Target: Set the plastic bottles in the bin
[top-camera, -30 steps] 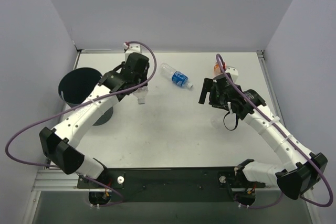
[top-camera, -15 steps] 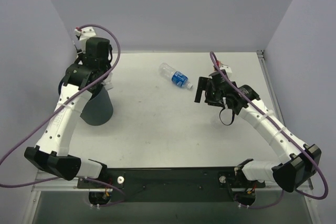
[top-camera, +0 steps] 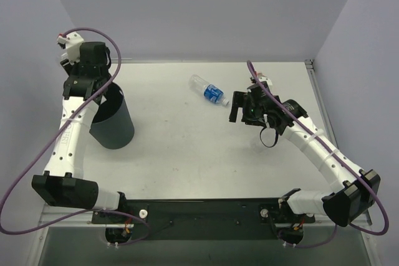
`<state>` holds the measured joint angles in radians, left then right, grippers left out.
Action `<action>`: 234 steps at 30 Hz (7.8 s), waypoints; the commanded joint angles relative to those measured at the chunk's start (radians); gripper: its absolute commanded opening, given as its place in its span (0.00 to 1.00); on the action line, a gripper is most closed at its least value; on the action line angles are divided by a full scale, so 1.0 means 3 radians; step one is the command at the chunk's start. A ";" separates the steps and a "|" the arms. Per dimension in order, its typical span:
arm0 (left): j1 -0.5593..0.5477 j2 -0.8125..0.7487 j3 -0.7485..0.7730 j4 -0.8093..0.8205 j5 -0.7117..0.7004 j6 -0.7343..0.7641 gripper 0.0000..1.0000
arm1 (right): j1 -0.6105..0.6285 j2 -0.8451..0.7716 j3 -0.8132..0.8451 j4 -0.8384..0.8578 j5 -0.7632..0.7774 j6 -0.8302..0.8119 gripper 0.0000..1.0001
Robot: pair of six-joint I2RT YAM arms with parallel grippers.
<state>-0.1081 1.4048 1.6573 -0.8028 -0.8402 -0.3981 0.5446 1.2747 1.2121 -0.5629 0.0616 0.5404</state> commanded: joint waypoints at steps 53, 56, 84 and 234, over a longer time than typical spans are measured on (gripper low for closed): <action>0.0049 -0.0290 -0.1004 0.0728 0.0009 0.0192 0.72 | 0.0000 0.0220 0.0219 0.0056 0.0015 -0.0027 0.95; 0.0043 -0.0311 -0.1035 0.0728 0.0019 0.0202 0.75 | 0.0000 0.0215 0.0219 0.0051 0.0030 -0.0032 0.94; -0.1204 0.0129 -0.0063 0.0176 0.0918 0.0575 0.77 | -0.1278 -0.0031 0.0050 -0.0604 0.0398 0.0433 0.91; -0.2830 0.0737 -0.0396 0.0401 0.1405 -0.0033 0.17 | -0.0071 0.1488 0.1691 -0.0348 -0.0466 0.1287 0.65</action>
<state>-0.9611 1.6306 1.4788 -0.6666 -0.3630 -0.4107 0.5362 1.7542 1.6722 -0.6430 -0.1005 0.9638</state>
